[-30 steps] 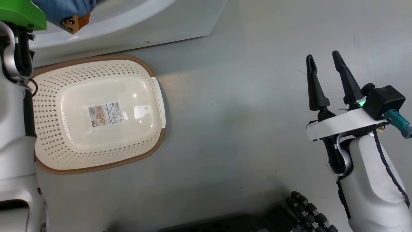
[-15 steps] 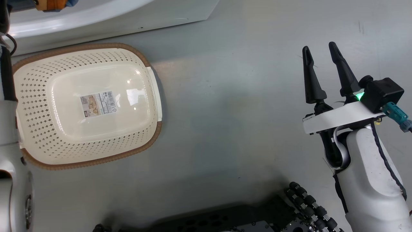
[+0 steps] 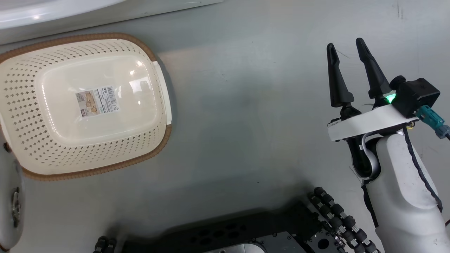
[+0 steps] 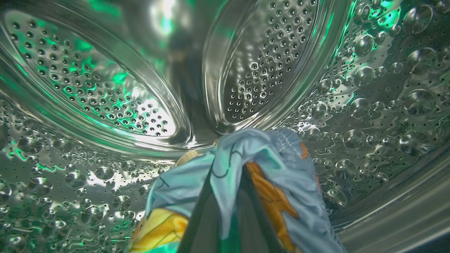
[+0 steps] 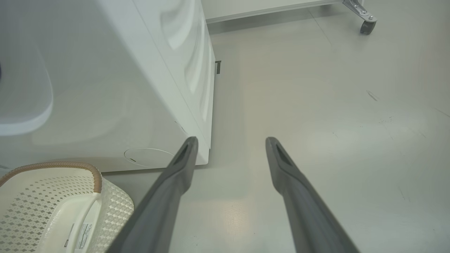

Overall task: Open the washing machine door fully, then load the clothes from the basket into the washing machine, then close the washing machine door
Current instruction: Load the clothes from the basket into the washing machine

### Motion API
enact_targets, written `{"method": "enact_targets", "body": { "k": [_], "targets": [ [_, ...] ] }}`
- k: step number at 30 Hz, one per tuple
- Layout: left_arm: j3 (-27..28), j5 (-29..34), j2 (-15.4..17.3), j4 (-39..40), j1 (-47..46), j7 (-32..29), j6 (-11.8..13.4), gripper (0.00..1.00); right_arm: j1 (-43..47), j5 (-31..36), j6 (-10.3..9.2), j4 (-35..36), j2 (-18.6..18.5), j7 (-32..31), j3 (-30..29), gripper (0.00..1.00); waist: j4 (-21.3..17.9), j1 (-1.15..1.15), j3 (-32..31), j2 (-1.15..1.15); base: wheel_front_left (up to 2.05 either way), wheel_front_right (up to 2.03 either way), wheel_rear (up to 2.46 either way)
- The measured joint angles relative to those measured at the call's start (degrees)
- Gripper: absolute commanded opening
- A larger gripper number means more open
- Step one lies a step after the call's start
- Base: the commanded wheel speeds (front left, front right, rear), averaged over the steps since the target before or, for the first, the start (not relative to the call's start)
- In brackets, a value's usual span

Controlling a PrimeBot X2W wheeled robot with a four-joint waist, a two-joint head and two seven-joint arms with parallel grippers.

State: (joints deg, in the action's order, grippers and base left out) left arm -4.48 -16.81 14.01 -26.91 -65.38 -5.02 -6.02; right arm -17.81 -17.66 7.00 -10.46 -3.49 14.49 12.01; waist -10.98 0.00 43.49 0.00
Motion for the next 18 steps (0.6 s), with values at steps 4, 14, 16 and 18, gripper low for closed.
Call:
{"method": "enact_targets", "body": {
  "k": [4, 14, 16, 18],
  "targets": [
    [-0.33, 1.76, 0.89, -0.79, -1.36, 2.87, 0.0, 0.0, -0.6, -0.14, 0.0, -0.07, 0.05, 0.0, 0.1, 1.0, -0.28, 0.0, 0.87, 0.0, 0.0, 0.0, 0.0],
    [-1.35, 5.89, 2.93, -1.01, -6.62, 12.11, 0.03, 0.0, -1.69, -0.52, 0.0, -0.43, 0.16, 0.0, 0.42, 1.0, -0.6, 0.0, 1.8, 0.0, 0.0, 0.0, 0.0],
    [-1.56, 6.75, 2.96, -1.72, -6.62, 13.78, 0.07, 0.0, -1.8, -0.52, 0.0, -0.46, 0.19, 0.0, 0.42, 1.0, -0.63, 0.0, 1.83, 0.0, 0.0, 0.0, 0.0],
    [-1.56, 6.95, 2.94, -2.07, -6.62, 14.47, 0.08, 0.0, -1.8, -0.52, 0.0, -0.52, 0.2, 0.0, 0.42, 1.0, -0.64, 0.0, 1.83, 0.0, 0.0, 0.0, 0.0]
  ]
}}
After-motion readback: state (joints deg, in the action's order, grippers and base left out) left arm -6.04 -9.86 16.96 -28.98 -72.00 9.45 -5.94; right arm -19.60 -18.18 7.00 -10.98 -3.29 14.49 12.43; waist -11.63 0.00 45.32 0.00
